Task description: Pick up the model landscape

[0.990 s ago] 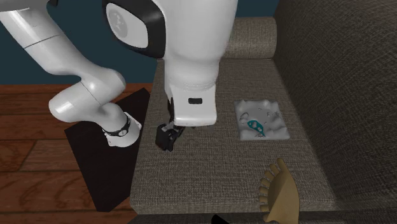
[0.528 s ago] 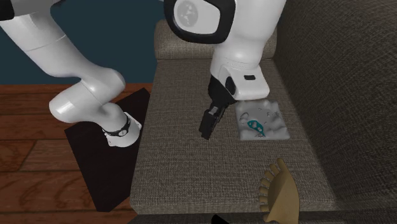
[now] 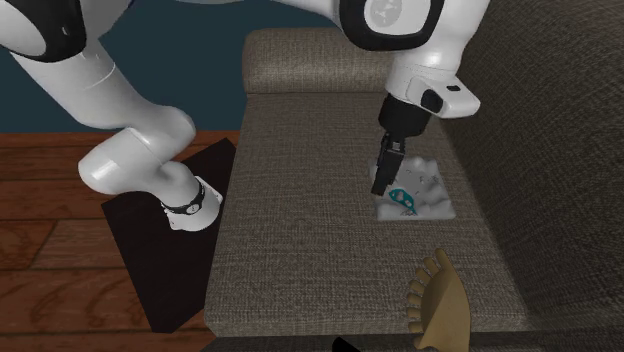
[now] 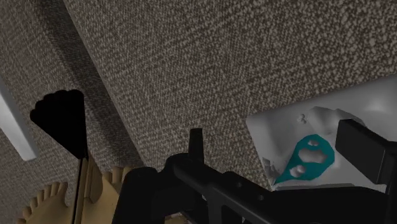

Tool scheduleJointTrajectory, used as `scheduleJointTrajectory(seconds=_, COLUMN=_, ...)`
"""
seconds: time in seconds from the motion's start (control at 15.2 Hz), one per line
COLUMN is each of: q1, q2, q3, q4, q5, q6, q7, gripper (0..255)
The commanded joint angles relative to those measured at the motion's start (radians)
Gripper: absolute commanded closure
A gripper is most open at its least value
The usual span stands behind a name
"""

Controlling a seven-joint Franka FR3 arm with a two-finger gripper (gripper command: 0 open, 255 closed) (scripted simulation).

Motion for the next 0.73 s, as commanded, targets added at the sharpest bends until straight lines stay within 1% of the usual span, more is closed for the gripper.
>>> scheduleJointTrajectory(seconds=0.0, q1=0.034, q2=0.076, q3=0.034, q4=0.066, q5=-0.058, q6=-0.018, q7=0.037, gripper=0)
scheduleJointTrajectory(seconds=0.33, q1=0.143, q2=0.258, q3=0.080, q4=0.232, q5=-0.208, q6=-0.078, q7=0.091, gripper=0)
scheduleJointTrajectory(seconds=0.66, q1=0.290, q2=0.440, q3=0.088, q4=0.419, q5=-0.354, q6=-0.151, q7=0.109, gripper=0)
